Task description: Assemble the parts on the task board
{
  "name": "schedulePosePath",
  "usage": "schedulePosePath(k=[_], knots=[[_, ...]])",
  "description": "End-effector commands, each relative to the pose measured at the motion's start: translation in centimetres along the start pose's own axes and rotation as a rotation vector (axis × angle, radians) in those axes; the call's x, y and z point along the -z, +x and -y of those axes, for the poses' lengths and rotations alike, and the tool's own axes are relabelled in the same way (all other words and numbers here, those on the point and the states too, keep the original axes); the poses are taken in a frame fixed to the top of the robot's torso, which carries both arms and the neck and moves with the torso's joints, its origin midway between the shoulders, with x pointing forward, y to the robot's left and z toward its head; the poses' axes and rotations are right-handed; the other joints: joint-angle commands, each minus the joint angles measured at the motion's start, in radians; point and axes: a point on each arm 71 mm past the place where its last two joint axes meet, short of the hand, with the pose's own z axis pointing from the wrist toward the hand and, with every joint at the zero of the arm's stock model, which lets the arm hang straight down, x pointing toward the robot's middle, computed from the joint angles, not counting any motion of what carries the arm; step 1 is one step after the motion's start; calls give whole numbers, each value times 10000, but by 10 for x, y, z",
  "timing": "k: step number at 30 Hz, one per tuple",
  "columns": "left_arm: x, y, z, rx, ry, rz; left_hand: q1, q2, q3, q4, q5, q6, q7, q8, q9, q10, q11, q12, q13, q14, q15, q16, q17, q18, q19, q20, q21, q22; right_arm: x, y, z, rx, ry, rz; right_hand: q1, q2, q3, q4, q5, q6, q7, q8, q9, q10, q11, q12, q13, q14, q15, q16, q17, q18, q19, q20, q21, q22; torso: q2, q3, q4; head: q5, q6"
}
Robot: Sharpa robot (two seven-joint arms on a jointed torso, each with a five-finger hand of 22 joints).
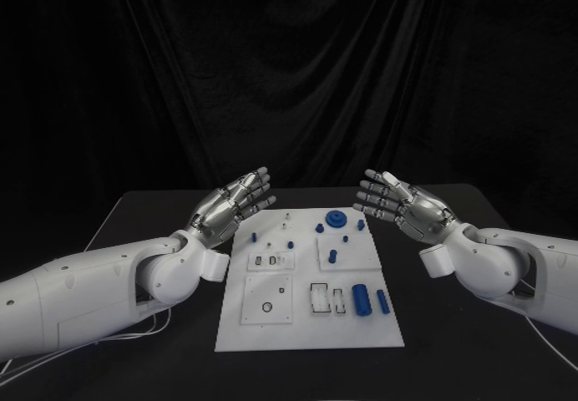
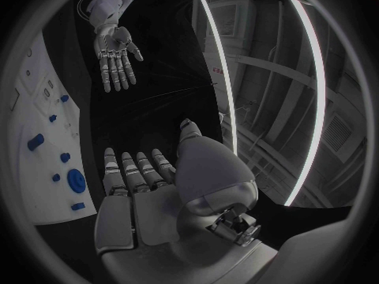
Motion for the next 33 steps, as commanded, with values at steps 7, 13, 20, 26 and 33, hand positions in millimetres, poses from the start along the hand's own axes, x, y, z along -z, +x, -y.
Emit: schedulePosePath(k=[7,13,20,26,33], knots=[[18,-6,32,-1133,2026,-162,720,-243,628,-673,555,1320,199,350,140,769,604,1238,115,642,427,792,120,-246,812,77,482,188,10,-4,-22,2114,-582,124,1443,-179,330,-1257,854,1011,293,211,178,541,245,2334,130,2450,74,1937,330,-258,3326,-40,1132,278,335,-95,199,-96,-342],[27,-11,52,-1295,2604,-112,599,-394,1359,-991,772,1831,310,463,158,1626,800,2040,207,1904,572,2041,331,-408,2976,45,1835,783,13,-7,-48,4132,-704,148,2923,-325,1342,-2636,2056,2927,396,704,712,2402,508,4752,624,5790,-672,3708,981,168,6330,-658,3109,1146,544,-160,234,-134,-516],[31,-11,68,-1347,2922,-187,549,-465,1589,-1083,882,2072,310,510,176,1920,833,2290,248,2076,603,2204,329,-453,3076,39,1909,800,0,-3,-76,5911,-363,180,2787,-523,1518,-2677,1171,3386,330,734,949,2881,348,5044,584,6499,-892,3759,1046,85,6462,-964,4095,1752,750,-178,238,-145,-583],[36,-5,81,-1319,3227,-261,526,-474,1802,-1163,916,2055,346,487,165,1945,911,2285,242,2031,677,2183,309,-530,3031,45,1889,779,-21,11,-100,9158,-337,-138,2554,-784,1412,-2408,-130,4628,541,1056,1273,4368,-140,5229,505,8363,-1543,4740,1596,225,7705,-1413,5657,2639,1029,-204,274,-156,-559],[39,-2,90,-1069,3334,-168,471,-513,1952,-1210,956,2139,380,500,171,1985,955,2294,243,2070,729,2237,315,-580,2973,50,1857,756,-47,28,-113,12834,-155,-134,2490,-1212,1878,-1605,-1219,5581,674,777,1281,6256,-477,3887,167,10512,-1985,8387,3726,-354,10367,-1855,10349,7711,1346,-337,455,-324,-399]])
